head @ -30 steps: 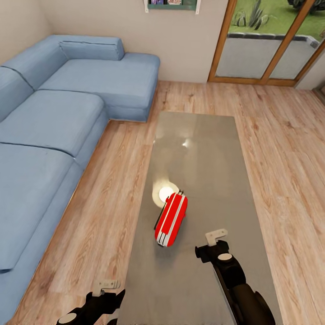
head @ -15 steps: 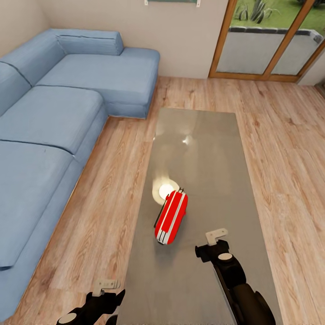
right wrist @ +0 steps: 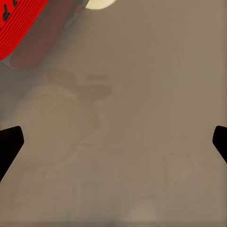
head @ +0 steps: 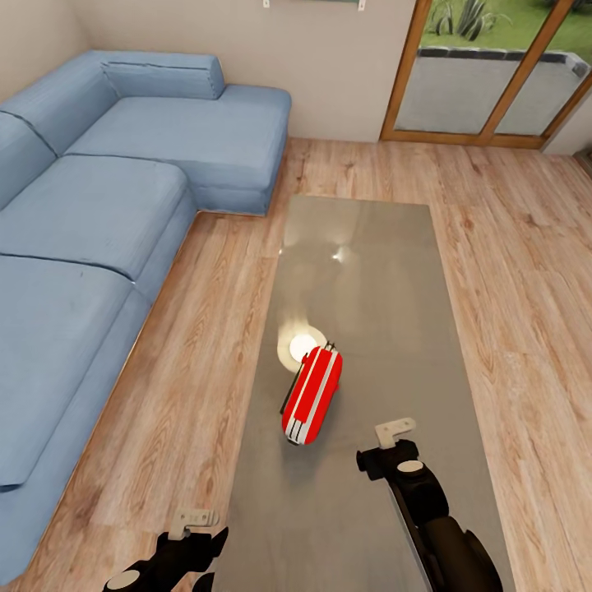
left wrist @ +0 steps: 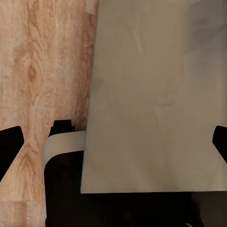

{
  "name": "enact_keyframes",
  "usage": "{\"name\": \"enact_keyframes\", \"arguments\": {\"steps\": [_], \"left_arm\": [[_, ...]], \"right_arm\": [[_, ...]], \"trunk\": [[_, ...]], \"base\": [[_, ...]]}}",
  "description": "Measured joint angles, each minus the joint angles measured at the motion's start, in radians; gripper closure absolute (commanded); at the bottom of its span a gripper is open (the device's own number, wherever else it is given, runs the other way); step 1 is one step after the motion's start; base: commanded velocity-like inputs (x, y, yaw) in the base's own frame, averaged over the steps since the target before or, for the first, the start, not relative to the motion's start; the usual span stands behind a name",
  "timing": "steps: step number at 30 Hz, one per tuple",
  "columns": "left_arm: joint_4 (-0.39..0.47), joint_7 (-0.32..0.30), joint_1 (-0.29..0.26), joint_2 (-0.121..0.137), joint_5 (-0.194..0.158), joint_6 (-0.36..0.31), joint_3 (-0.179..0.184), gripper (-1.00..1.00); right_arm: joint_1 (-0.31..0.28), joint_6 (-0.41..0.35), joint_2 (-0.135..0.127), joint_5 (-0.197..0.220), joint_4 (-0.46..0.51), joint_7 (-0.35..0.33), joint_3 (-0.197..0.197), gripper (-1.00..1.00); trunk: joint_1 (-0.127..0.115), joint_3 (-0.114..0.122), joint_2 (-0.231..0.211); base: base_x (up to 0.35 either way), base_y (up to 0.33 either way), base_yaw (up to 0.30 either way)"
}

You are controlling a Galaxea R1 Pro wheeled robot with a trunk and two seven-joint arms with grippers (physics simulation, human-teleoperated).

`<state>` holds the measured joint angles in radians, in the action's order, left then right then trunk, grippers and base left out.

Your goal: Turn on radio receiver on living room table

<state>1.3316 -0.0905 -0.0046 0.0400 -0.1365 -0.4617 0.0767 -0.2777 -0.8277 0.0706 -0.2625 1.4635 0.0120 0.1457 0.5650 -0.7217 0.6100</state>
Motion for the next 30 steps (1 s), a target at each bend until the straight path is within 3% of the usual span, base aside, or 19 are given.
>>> {"name": "enact_keyframes", "arguments": {"steps": [14,20,22,24,27,30], "left_arm": [[0.003,0.000,0.000,0.000,0.000,0.000,0.000,-1.00],[0.003,0.000,0.000,0.000,0.000,0.000,0.000,-1.00],[0.003,0.000,0.000,0.000,0.000,0.000,0.000,-1.00],[0.003,0.000,0.000,0.000,0.000,0.000,0.000,-1.00],[0.003,0.000,0.000,0.000,0.000,0.000,0.000,-1.00],[0.003,0.001,0.000,-0.001,0.000,0.000,0.000,-1.00]], "right_arm": [[0.000,-0.012,0.001,0.003,0.016,-0.006,-0.002,-1.00],[-0.011,-0.095,0.017,-0.001,0.081,0.002,-0.002,-1.00],[-0.034,-0.141,0.023,-0.001,0.088,0.003,-0.002,-1.00],[-0.113,-0.216,0.035,-0.002,0.093,0.003,-0.001,-1.00],[-0.178,-0.220,0.057,-0.001,0.096,0.001,0.001,-1.00],[-0.246,-0.219,0.099,0.002,0.094,0.000,0.001,-1.00]], "trunk": [[0.000,0.000,0.000],[0.000,0.000,0.000],[0.000,0.000,0.000],[0.000,0.000,0.000],[0.000,0.000,0.000],[0.000,0.000,0.000]], "base": [[0.000,0.000,0.000],[0.000,0.000,0.000],[0.000,0.000,0.000],[0.000,0.000,0.000],[0.000,0.000,0.000],[0.000,0.000,0.000]]}}
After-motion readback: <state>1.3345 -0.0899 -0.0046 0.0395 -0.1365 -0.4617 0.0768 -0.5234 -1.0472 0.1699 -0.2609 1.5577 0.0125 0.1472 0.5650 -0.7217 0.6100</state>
